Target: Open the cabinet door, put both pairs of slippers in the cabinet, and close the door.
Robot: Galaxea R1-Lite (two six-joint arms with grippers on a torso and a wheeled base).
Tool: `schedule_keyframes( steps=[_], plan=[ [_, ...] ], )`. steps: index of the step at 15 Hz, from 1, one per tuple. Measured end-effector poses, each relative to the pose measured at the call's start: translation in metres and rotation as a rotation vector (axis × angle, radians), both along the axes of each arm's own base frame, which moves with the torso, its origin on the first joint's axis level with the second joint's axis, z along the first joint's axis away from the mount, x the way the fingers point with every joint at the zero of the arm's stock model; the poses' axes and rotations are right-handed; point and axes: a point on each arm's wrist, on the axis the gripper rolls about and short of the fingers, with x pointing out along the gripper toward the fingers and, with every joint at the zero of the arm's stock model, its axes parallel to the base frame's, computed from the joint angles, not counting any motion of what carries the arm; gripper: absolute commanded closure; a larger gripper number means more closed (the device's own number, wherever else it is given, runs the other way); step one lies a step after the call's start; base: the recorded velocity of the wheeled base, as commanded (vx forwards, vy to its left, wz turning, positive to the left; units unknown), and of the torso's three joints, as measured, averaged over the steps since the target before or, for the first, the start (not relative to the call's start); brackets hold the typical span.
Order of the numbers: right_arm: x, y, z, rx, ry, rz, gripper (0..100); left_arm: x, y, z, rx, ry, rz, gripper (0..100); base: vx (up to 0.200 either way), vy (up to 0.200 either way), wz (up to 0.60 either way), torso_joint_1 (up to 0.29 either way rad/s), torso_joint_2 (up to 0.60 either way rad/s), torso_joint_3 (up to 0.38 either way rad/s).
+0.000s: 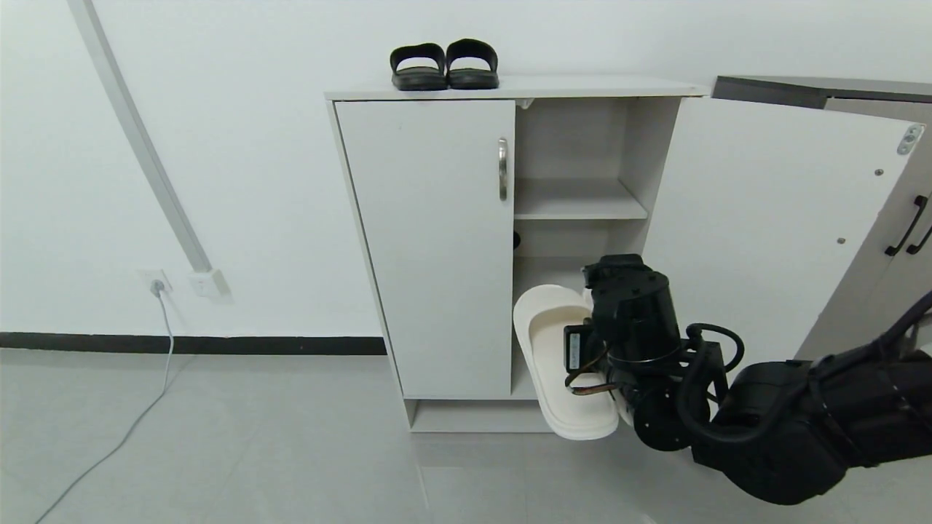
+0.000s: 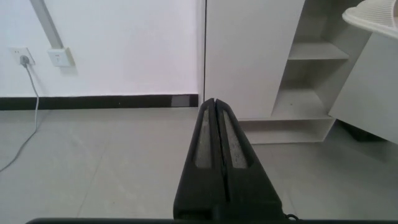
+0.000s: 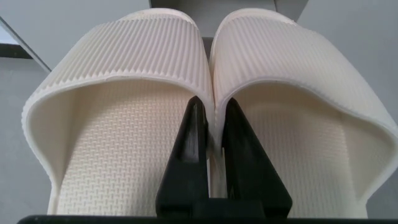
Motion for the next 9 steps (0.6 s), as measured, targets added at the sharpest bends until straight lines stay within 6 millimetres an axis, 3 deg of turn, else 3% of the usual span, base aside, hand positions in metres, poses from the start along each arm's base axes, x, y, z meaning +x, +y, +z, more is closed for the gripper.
schedule_keyframes(
  steps=[1, 9],
  plan=[
    [0.002, 0.001, -0.003, -0.005, 0.006, -0.001, 100, 0.000, 0.000, 0.000, 0.000, 0.000, 0.000, 100, 0.000, -0.200, 0.00, 0.002, 0.00, 0.002],
    [-0.001, 0.018, -0.020, 0.031, -0.011, 0.087, 100, 0.000, 0.000, 0.000, -0.002, 0.000, 0.002, 100, 0.000, 0.000, 0.00, 0.000, 0.00, 0.000]
  ],
)
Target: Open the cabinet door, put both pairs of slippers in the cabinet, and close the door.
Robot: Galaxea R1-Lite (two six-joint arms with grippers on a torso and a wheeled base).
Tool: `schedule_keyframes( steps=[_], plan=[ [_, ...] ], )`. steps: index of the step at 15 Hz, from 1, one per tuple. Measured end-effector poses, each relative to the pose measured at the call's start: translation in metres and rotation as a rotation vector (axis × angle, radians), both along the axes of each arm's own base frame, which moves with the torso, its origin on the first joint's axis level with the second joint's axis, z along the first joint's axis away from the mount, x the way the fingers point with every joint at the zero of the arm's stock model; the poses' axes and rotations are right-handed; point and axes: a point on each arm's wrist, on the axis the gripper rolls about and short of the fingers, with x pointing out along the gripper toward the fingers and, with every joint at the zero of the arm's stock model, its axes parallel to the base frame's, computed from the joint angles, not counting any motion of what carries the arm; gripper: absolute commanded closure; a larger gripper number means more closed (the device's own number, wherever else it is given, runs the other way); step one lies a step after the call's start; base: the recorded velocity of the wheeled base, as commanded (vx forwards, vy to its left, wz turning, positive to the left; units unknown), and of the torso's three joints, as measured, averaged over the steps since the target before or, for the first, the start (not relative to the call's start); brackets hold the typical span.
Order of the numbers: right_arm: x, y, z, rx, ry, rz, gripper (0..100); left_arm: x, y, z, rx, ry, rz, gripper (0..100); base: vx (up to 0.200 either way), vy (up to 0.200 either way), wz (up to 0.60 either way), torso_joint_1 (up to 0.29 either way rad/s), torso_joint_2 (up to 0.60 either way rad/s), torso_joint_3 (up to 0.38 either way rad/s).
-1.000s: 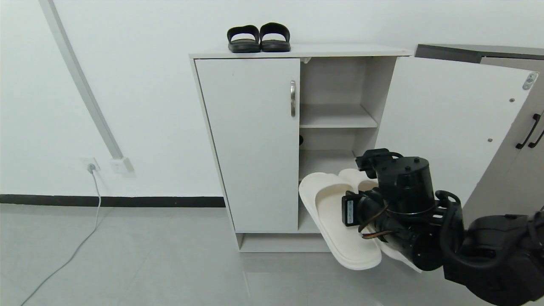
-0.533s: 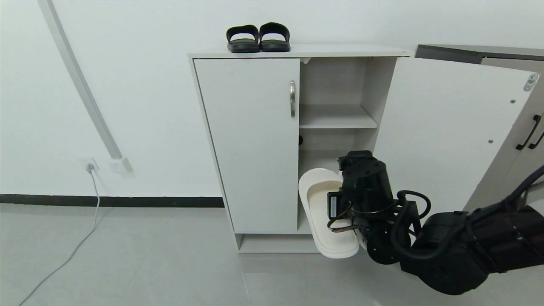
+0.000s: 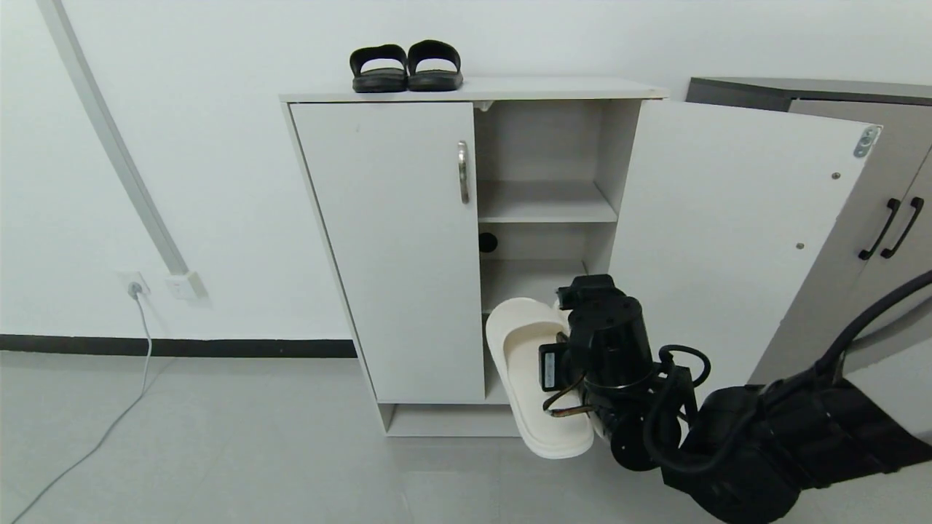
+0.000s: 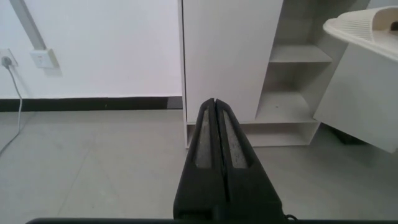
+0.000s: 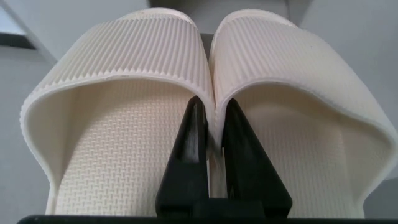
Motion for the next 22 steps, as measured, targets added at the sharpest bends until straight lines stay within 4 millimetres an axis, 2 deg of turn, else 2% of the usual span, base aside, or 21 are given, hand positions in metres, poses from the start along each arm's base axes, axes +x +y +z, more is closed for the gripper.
schedule_keyframes(
  steps=[4, 9, 13, 22],
  plan=[
    [-0.001, 0.014, -0.013, 0.021, -0.006, 0.050, 100, 0.000, 0.000, 0.000, 0.000, 0.000, -0.001, 100, 0.000, 0.000, 0.00, 0.000, 0.00, 0.000],
    [0.001, 0.016, -0.028, -0.008, 0.021, 0.044, 100, 0.000, 0.000, 0.000, 0.003, 0.002, -0.003, 100, 0.000, 0.000, 0.00, 0.000, 0.00, 0.000],
    [0.002, 0.015, -0.030, -0.011, 0.023, 0.037, 100, 0.000, 0.000, 0.000, 0.003, 0.002, -0.003, 100, 0.000, 0.000, 0.00, 0.000, 0.00, 0.000],
    [0.002, 0.015, -0.035, -0.010, 0.015, 0.037, 100, 0.000, 0.000, 0.000, 0.005, 0.004, -0.007, 100, 0.000, 0.000, 0.00, 0.006, 0.00, -0.186]
  ],
)
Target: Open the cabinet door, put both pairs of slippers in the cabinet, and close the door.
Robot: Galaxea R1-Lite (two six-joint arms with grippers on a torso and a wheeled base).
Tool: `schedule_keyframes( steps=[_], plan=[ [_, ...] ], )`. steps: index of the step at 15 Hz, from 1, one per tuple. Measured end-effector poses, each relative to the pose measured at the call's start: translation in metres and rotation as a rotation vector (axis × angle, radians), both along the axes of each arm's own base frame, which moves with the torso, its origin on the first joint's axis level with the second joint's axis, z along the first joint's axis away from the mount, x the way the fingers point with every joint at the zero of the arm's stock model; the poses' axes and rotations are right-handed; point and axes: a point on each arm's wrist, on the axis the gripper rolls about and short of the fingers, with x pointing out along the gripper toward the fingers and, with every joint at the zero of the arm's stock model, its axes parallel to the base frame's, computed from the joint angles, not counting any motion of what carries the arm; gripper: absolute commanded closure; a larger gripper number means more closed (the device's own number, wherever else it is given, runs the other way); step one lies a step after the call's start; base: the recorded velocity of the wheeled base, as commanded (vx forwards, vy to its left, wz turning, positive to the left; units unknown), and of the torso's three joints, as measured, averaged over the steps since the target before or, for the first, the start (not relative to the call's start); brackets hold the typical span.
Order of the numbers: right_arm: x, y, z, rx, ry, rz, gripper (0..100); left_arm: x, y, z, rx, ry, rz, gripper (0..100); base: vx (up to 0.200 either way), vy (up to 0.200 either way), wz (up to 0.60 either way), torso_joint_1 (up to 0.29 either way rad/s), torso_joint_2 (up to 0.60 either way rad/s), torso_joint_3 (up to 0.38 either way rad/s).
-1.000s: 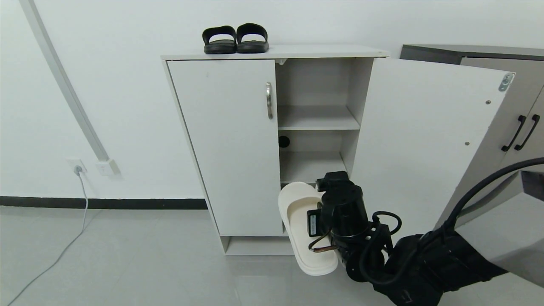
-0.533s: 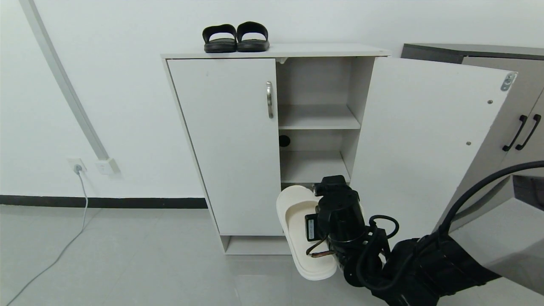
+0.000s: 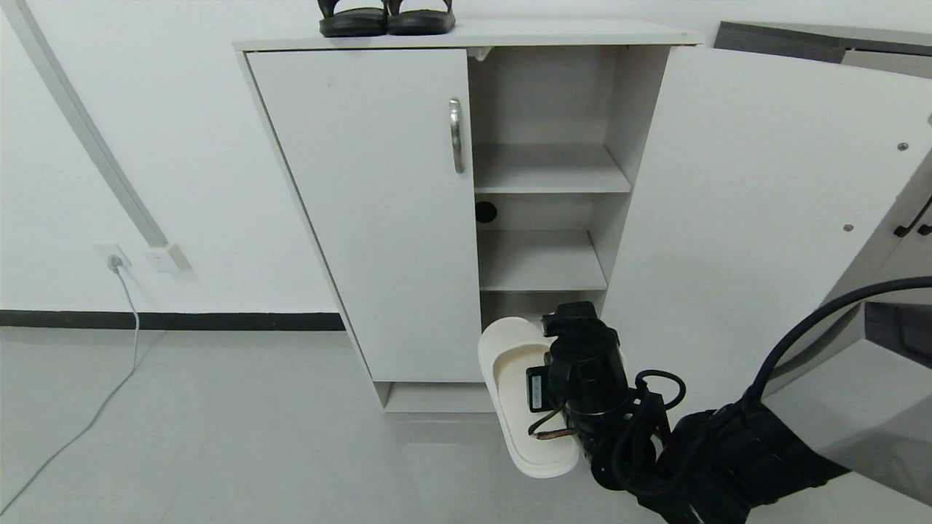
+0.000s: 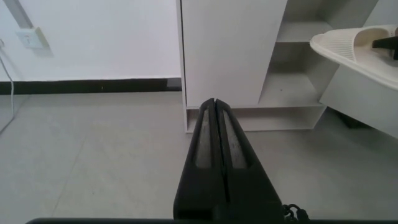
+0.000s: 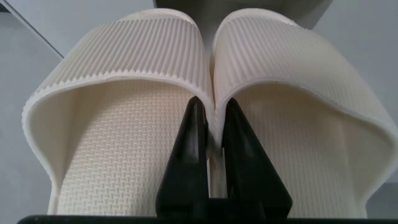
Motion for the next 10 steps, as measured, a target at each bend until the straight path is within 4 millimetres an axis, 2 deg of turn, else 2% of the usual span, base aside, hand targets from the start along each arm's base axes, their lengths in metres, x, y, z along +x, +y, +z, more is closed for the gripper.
schedule_keyframes(
  steps=[5, 8, 10],
  plan=[
    [0.004, 0.001, -0.005, -0.001, 0.001, -0.009, 100, 0.000, 0.000, 0.000, 0.003, -0.001, 0.002, 100, 0.000, 0.000, 0.00, 0.004, 0.00, -0.196],
    [0.012, 0.000, -0.002, 0.023, -0.040, -0.029, 100, 0.000, 0.000, 0.000, 0.000, -0.001, 0.003, 100, 0.000, 0.000, 0.00, 0.002, 0.00, -0.193],
    [0.018, -0.003, 0.003, 0.003, -0.103, -0.066, 100, 0.000, 0.000, 0.000, 0.000, -0.001, 0.003, 100, 0.000, 0.000, 0.00, 0.001, 0.00, -0.060]
  ],
)
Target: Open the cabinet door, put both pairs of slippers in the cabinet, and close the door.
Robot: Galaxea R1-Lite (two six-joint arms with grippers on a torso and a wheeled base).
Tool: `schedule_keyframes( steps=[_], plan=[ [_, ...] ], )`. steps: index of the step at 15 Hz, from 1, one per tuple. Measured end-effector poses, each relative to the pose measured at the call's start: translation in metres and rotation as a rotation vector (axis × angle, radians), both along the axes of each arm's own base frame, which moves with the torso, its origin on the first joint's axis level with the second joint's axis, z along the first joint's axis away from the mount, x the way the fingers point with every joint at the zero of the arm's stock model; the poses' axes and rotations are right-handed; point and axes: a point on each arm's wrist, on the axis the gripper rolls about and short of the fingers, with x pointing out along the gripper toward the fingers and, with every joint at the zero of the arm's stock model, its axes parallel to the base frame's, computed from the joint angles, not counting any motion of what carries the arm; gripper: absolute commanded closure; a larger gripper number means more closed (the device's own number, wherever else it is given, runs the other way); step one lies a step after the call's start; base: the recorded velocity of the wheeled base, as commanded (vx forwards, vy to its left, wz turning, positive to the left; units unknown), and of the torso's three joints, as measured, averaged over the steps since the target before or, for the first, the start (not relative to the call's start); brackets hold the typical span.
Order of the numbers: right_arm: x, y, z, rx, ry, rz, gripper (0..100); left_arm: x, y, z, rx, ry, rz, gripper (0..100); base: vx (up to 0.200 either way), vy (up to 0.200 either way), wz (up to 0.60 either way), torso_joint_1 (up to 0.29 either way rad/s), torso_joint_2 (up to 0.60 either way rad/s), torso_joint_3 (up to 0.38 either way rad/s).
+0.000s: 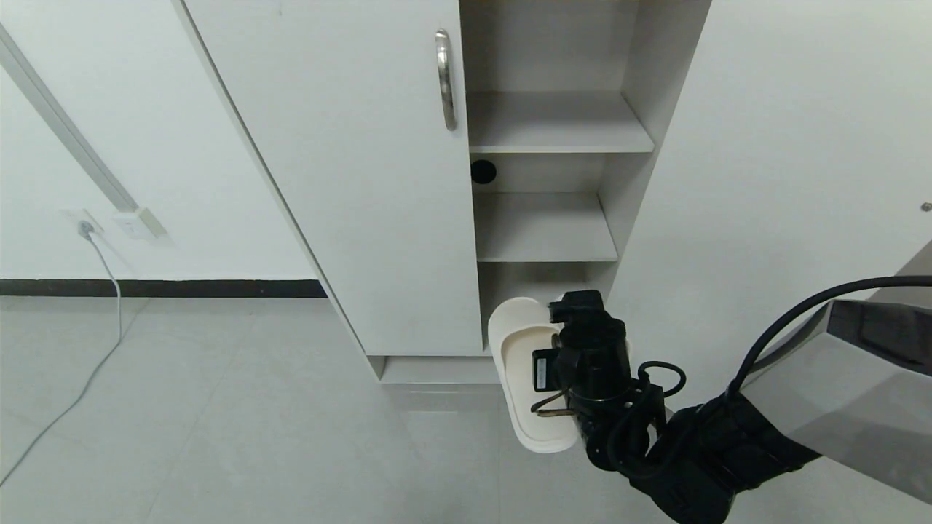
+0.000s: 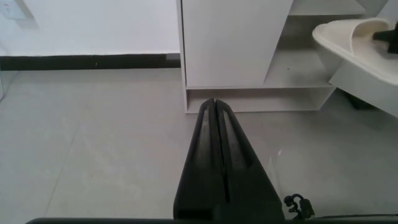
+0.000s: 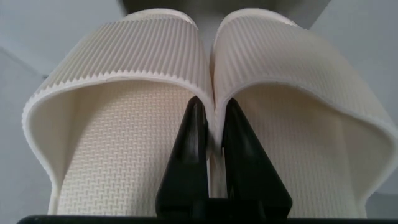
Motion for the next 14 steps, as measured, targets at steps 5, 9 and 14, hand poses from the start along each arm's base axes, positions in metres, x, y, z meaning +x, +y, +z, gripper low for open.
schedule_keyframes(
  steps=[5, 9, 14],
  plan=[
    [0.010, -0.010, 0.032, 0.025, -0.260, -0.045, 100, 0.000, 0.000, 0.000, 0.002, 0.000, 0.000, 100, 0.000, 0.000, 0.00, 0.000, 0.00, 0.000],
    [0.013, -0.011, 0.023, 0.002, -0.245, -0.046, 100, 0.000, 0.000, 0.000, 0.000, 0.000, 0.000, 100, 0.000, 0.000, 0.00, 0.000, 0.00, 0.000],
    [0.018, -0.007, 0.005, -0.003, -0.223, -0.046, 100, 0.000, 0.000, 0.000, -0.001, 0.000, -0.001, 100, 0.000, 0.000, 0.00, 0.000, 0.00, 0.000]
  ],
)
